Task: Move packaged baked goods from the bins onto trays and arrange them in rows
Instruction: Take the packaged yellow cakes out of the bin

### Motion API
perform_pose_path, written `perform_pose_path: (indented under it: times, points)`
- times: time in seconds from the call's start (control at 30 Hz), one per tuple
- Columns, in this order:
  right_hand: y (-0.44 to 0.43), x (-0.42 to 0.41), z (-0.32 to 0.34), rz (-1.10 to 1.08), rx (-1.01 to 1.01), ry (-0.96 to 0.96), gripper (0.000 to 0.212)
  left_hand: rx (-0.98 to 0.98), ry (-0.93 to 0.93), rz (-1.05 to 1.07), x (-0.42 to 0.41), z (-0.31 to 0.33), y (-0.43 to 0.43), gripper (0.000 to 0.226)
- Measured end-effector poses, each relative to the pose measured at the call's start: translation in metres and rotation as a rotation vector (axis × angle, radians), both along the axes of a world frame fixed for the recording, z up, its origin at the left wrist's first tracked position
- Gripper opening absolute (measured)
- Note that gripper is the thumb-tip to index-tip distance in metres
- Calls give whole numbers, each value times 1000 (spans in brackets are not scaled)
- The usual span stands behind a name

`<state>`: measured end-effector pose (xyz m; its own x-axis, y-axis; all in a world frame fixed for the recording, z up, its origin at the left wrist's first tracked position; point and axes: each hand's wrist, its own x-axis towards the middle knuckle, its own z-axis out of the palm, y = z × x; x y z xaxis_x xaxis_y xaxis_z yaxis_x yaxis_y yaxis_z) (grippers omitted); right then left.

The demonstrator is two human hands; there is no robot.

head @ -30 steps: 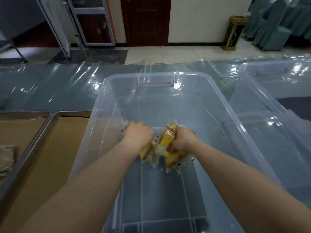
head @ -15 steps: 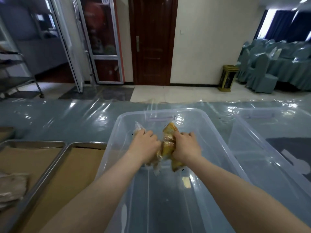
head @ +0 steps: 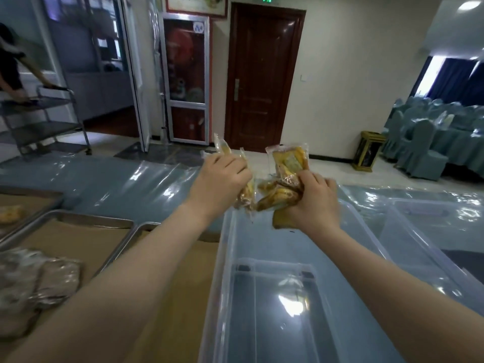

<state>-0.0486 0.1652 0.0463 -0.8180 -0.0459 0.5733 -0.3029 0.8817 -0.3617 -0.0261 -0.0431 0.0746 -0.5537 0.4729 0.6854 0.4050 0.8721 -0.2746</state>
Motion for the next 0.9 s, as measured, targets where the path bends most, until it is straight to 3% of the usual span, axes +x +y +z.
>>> perform_pose_path:
  times: [0.17,0.3,0.4,0.53,0.67,0.73,0.9]
  points:
    - [-104,15,32,176,-98,62,38,250,79,120,35,7,-108,13]
    - [-189,25,38,239,87,59,47,322,17,192,53,-16,-176,25]
    - [-246,31,20,230,294,1,48,304,-102,202,55,-48,-224,28]
    - [-281,40,-33,169,464,-326,42,255,-319,130,63,-106,-253,26]
    - [-284,58,-100,185,635,-453,57,105,-617,27,73,-168,-261,23]
    - [-285,69,-128,166,653,-507,53,117,-697,-3,79,-191,-261,30]
    - [-279,92,-155,89,548,-578,79,258,-789,31,82,-214,-258,67]
